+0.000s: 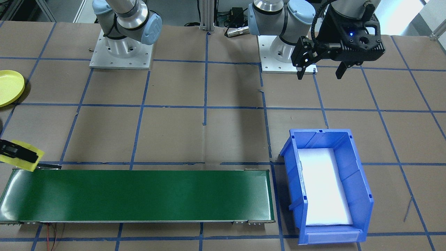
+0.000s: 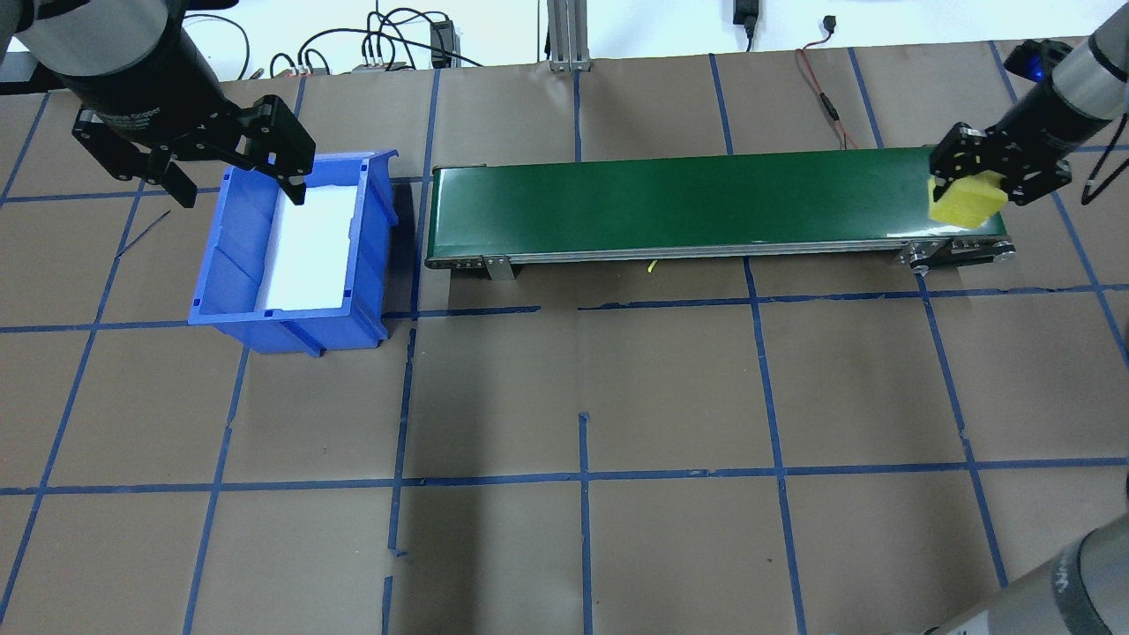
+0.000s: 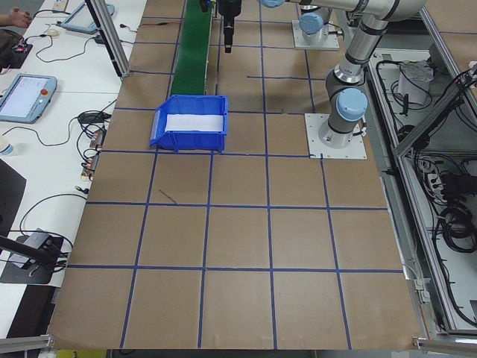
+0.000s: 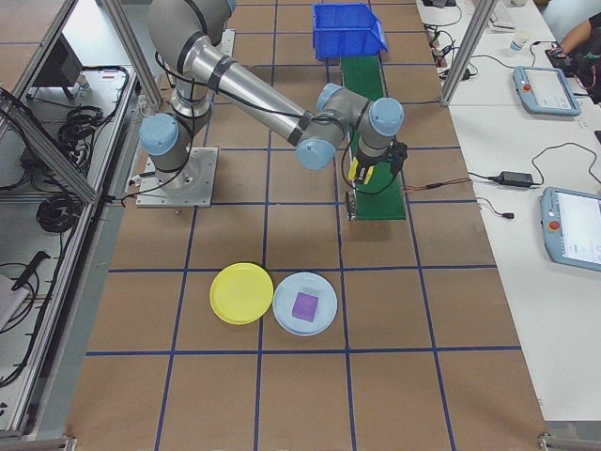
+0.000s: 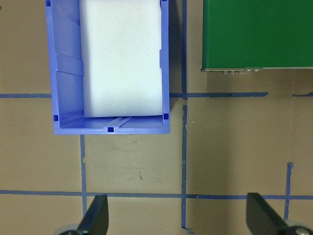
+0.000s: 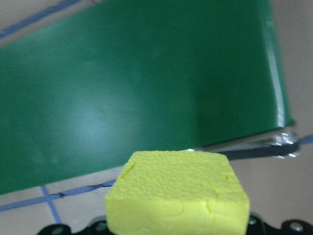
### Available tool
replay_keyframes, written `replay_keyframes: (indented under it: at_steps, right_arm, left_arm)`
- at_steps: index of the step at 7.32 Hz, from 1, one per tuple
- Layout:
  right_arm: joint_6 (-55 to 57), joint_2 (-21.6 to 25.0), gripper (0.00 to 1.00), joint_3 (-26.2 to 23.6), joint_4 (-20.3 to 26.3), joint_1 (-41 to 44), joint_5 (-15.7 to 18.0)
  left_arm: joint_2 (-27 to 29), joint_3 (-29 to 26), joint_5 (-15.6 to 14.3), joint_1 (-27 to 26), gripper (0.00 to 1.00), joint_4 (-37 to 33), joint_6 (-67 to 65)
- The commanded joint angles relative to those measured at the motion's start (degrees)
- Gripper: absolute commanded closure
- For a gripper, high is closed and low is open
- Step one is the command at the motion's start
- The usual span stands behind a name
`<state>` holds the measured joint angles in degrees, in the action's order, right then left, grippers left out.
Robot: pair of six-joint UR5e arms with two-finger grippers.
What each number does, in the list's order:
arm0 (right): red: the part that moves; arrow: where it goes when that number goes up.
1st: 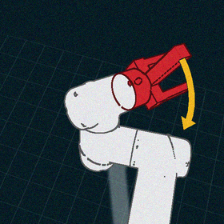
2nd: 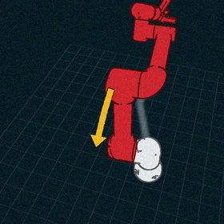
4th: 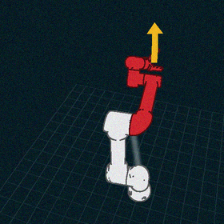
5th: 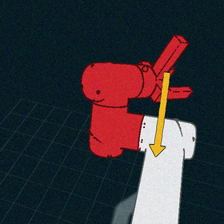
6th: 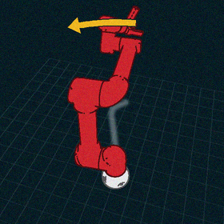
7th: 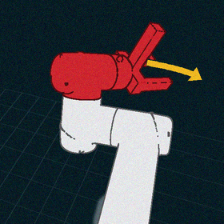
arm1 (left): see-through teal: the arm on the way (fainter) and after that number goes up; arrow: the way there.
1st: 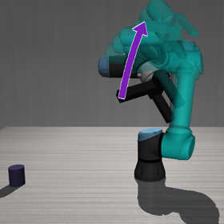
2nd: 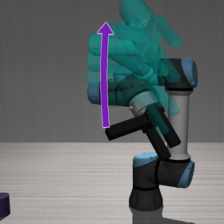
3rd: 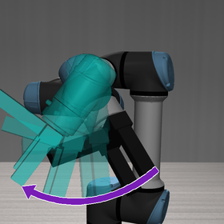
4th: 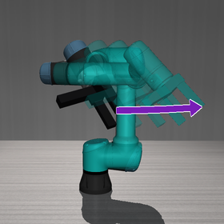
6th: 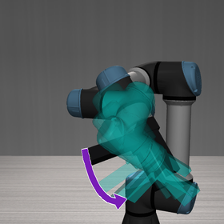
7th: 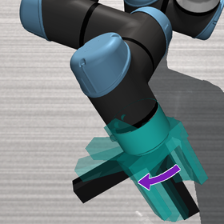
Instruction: Move block left to right into plate
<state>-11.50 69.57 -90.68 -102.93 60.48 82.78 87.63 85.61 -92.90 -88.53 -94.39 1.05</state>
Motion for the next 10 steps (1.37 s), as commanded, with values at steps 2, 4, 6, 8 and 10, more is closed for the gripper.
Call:
replay_keyframes:
  at_steps: [2, 4, 6, 8, 10]
  right_arm:
    - [-21.3, 2.0, 0.69, -8.2, -0.2, -21.1, 6.4]
    - [-33.6, 2.0, 0.69, -12.7, -5.1, -35.9, 6.4]
    - [-41.3, 2.0, 0.68, -14.8, -6.8, -45.6, 7.2]
    - [-43.5, 1.9, 0.33, -16.6, -10.1, -46.0, 8.7]
    - [-43.8, 1.7, 0.00, -16.5, -11.1, -46.0, 8.3]
  left_arm:
    - [0.0, 0.0, 0.0, 0.0, 0.00, 0.0, 0.1]
    - [0.0, 0.0, 0.0, 0.1, 0.00, 0.0, 0.1]
    - [0.0, 0.0, 0.0, 0.1, 0.00, 0.0, 0.2]
    - [0.1, -0.1, 0.0, 0.1, 0.00, 0.0, 0.3]
    - [0.0, -0.1, 0.1, 0.1, 0.00, 0.0, 0.2]
